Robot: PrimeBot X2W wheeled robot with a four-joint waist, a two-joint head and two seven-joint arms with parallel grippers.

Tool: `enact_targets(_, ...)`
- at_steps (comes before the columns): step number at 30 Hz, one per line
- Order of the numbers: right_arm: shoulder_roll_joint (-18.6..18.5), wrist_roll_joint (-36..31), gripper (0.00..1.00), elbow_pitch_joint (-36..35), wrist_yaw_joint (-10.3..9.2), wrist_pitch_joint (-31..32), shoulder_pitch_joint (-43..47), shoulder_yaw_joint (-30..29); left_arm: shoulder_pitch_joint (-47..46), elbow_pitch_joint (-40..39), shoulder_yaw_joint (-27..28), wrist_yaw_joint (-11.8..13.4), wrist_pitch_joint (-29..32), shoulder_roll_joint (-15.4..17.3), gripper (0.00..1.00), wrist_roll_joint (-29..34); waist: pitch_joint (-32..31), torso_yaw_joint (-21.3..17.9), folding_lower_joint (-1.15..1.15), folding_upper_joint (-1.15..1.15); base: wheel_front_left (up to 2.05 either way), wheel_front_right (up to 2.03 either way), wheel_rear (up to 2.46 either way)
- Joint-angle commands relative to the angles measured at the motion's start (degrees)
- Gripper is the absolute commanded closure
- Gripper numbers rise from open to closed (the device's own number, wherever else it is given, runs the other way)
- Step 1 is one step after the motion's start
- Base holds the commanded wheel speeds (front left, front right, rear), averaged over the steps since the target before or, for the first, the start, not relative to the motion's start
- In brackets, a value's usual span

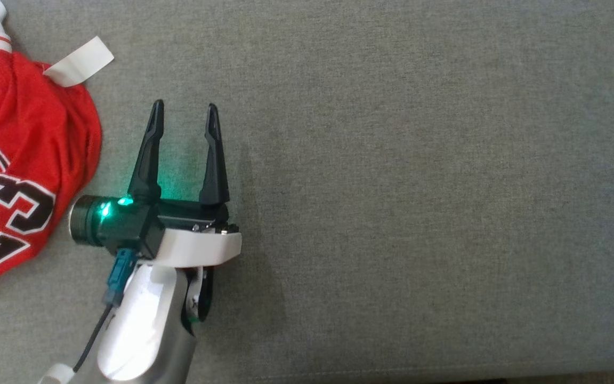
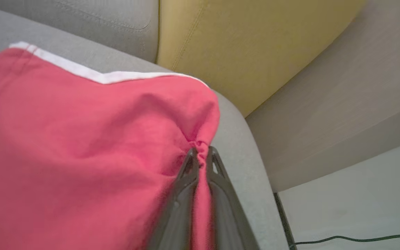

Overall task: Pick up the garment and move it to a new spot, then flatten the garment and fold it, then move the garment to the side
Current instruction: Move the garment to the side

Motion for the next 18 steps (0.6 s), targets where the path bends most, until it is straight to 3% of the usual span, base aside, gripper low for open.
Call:
enact_targets(1,-2.7,-2.5,0.0,-2.6,-0.04,-1.2,1.0,-1.7,-0.3,-1.9,1.7,-0.1,-0.3,0.3,0.0,-0.6,-0.5,0.2,-0.02,0.0,0.0,0.0,0.0)
enact_targets(4,0.5,-8.6,0.0,-5.6,-0.04,-2.4,2.5,-7.0,0.0,-1.1,1.1,0.1,-0.3,0.3,0.0,-1.3,-2.5,0.7,-0.02,0.0,0.0,0.0,0.0)
enact_targets(9,12.2,-14.7,0.0,-11.0,-0.04,-4.0,7.5,-12.0,1.7,0.6,0.9,0.7,-0.3,0.3,0.0,-1.9,-8.7,1.9,-0.02,0.0,0.0,0.0,0.0)
enact_targets(14,25.2,-12.7,0.0,-12.8,-0.04,-7.5,14.7,-8.0,4.6,3.1,2.1,1.0,-0.3,0.3,0.0,-1.9,-17.1,2.7,-0.02,0.0,0.0,0.0,0.0)
enact_targets(18,31.8,-8.0,0.0,-13.9,-0.04,-8.8,20.9,-0.9,7.7,5.2,3.2,0.9,-0.3,0.3,0.0,-1.4,-23.6,2.9,-0.02,0.0,0.0,0.0,0.0)
